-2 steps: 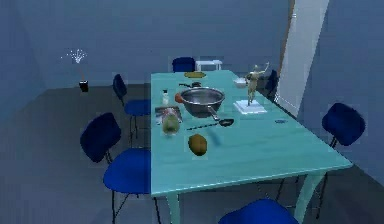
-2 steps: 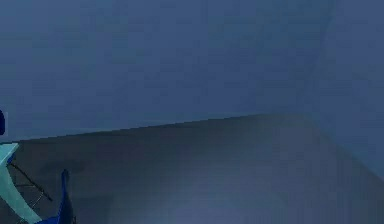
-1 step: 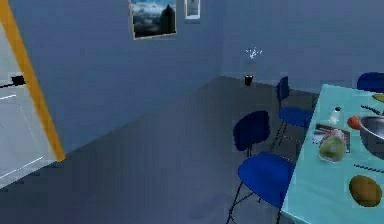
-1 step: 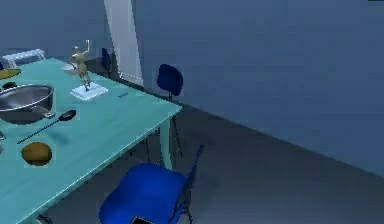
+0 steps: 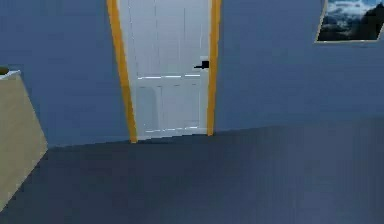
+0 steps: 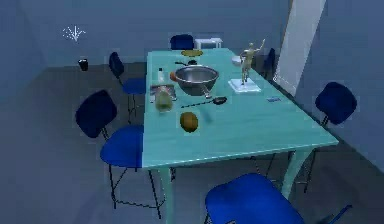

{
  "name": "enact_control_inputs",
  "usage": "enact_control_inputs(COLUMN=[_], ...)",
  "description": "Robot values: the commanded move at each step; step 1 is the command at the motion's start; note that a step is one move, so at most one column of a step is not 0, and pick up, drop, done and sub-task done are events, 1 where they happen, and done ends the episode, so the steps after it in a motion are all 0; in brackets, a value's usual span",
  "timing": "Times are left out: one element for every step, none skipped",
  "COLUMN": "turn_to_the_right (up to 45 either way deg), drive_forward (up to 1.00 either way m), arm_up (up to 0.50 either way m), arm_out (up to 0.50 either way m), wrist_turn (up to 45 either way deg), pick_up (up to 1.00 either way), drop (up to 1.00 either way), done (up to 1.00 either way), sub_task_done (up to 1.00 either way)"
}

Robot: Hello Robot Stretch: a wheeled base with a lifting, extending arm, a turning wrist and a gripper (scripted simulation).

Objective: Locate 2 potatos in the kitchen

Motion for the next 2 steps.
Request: enact_control_inputs(turn_to_the_right=[-45.0, -9.0], drive_forward=[0.0, 0.0], arm_up=[0.0, 0.0], arm_out=[0.0, 0.0], wrist_turn=[0.0, 0.0], pick_up=[0.0, 0.0], drop=[0.0, 0.0], done=[0.0, 0.0], sub_task_done=[0.0, 0.0])
